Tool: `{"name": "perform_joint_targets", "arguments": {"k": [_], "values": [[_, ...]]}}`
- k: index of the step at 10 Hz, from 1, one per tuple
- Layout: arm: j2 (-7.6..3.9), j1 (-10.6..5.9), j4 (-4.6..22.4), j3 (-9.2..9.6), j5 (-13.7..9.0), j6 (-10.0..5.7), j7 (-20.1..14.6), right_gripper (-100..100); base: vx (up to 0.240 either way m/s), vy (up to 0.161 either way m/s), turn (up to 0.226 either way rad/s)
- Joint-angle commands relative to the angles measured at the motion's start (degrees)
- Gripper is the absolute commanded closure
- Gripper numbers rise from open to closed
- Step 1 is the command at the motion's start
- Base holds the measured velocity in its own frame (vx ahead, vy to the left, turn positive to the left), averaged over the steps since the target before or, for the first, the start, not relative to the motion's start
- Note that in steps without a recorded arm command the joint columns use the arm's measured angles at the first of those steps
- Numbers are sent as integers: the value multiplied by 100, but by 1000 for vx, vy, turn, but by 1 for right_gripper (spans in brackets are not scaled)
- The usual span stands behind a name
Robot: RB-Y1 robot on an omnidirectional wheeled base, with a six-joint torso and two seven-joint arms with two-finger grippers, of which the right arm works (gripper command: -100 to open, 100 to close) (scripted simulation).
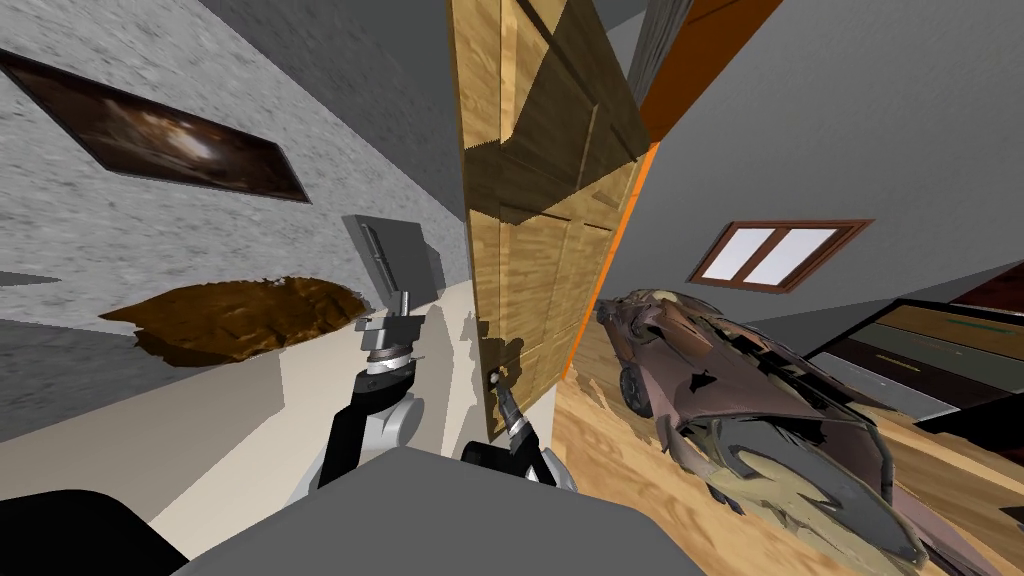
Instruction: Push the door open
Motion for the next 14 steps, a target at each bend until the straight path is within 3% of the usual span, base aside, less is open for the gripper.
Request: {"name": "perform_joint_targets", "arguments": {"k": [1, 2, 6, 9, 13, 14], "values": [[1, -1, 0, 0, 0, 0, 0, 100, 0, 0, 0], [-55, 14, -31, -28, -20, 25, 4, -100, -108, -72, -103], [-50, 30, -71, -66, -48, 55, 7, -100, -193, -103, -60], [-74, 13, -23, -119, -51, 34, 27, -100, 128, 113, 25], [-15, -11, 33, -163, -54, 9, 43, -100, 163, 144, 20], [-15, -11, 33, -163, -54, 9, 43, 100, -11, -9, -10]]}}
